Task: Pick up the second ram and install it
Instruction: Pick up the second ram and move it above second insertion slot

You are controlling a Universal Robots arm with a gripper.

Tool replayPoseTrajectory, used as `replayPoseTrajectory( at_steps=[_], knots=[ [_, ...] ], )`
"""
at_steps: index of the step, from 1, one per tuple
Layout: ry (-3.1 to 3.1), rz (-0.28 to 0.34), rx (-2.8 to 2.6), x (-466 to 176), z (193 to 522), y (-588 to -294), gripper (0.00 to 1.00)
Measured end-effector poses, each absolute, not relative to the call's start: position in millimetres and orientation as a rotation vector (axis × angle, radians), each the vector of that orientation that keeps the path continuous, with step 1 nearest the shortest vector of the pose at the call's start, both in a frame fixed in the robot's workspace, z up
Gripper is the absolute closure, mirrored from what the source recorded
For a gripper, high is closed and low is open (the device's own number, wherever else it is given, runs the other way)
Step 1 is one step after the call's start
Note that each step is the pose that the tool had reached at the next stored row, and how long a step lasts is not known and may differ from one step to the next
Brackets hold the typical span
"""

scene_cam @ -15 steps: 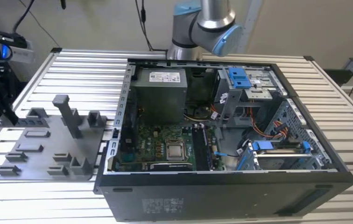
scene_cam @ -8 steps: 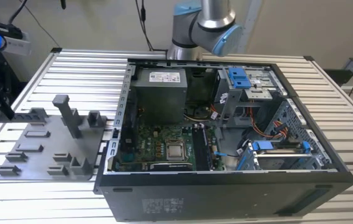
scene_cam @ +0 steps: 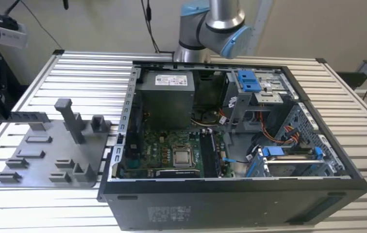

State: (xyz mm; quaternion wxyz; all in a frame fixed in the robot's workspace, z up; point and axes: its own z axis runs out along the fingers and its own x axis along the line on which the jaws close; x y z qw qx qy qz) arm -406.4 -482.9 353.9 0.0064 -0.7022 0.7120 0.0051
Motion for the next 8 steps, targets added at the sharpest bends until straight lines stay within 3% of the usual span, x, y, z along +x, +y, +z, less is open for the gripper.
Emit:
replayPoseTrajectory(
  at_steps=[8],
  knots=[
    [2.228, 0.016, -2.197, -406, 371, -483, 0.86]
  ],
)
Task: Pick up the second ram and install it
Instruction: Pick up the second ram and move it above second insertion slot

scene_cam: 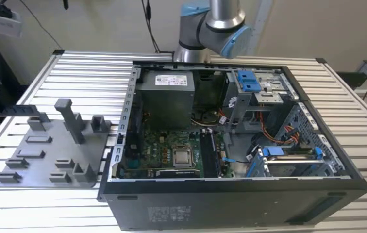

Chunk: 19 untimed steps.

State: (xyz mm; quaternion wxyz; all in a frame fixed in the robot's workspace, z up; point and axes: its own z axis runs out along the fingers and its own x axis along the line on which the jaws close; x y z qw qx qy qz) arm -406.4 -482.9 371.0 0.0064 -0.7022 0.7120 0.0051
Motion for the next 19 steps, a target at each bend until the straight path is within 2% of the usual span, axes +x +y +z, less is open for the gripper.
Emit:
replayPoseTrajectory(
  at_steps=[19],
  knots=[
    [2.227, 0.016, -2.197, -406, 405, -483, 0.86]
  ],
)
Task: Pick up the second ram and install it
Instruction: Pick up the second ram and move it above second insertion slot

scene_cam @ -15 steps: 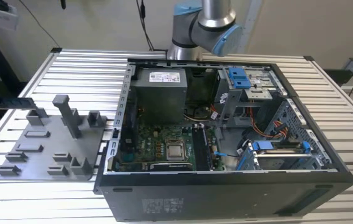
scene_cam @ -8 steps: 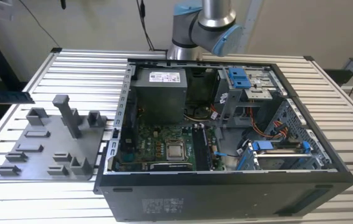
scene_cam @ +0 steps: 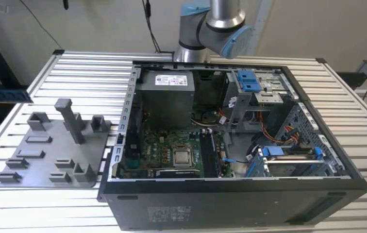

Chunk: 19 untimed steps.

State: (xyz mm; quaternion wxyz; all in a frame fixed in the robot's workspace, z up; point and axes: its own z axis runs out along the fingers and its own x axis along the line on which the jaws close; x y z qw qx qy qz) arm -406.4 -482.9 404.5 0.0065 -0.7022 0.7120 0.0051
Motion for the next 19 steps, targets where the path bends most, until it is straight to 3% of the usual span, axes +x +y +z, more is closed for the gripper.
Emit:
replayPoseTrajectory(
  at_steps=[19],
  knots=[
    [2.228, 0.016, -2.197, -404.8, 412.1, -482.9, 0.86]
  ],
)
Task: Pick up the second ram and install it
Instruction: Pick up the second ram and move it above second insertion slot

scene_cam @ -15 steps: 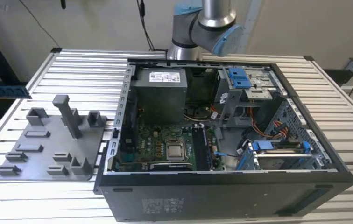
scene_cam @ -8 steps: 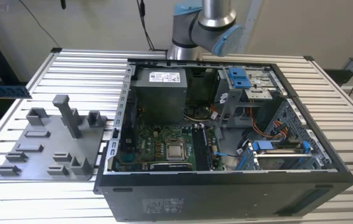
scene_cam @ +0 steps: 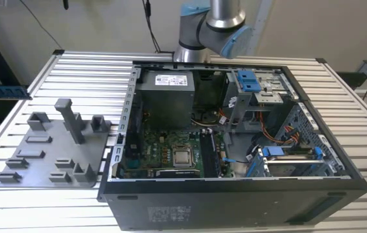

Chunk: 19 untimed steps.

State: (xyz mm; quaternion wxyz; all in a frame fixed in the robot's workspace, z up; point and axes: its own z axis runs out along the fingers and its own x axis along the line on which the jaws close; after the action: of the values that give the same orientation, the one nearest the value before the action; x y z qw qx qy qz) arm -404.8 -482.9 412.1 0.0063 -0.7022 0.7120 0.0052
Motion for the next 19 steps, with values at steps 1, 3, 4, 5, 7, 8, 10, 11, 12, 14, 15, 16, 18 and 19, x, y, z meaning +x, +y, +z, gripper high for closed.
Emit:
replayPoseTrajectory(
  at_steps=[1, 3, 4, 5, 7, 8, 10, 11, 12, 14, 15, 16, 18, 19],
  knots=[
    [2.228, 0.016, -2.197, -405, 412, -483, 0.86],
    [2.228, 0.016, -2.197, -405, 412, -483, 0.86],
    [2.228, 0.016, -2.197, -405, 412, -483, 0.86],
    [2.228, 0.016, -2.197, -404, 412, -483, 0.86],
    [2.227, 0.016, -2.197, -403, 412, -483, 0.86],
    [2.228, 0.016, -2.197, -401, 412, -483, 0.86],
    [2.228, 0.016, -2.197, -398, 412, -483, 0.86],
    [2.228, 0.016, -2.197, -396, 412, -483, 0.86],
    [2.228, 0.016, -2.197, -394, 412, -483, 0.86],
    [2.228, 0.016, -2.197, -389, 412, -483, 0.86],
    [2.228, 0.017, -2.197, -387, 412, -483, 0.86],
    [2.228, 0.017, -2.197, -384, 412, -483, 0.86],
    [2.228, 0.017, -2.197, -379, 412, -483, 0.86],
    [2.228, 0.017, -2.198, -376, 412, -483, 0.86]
  ],
)
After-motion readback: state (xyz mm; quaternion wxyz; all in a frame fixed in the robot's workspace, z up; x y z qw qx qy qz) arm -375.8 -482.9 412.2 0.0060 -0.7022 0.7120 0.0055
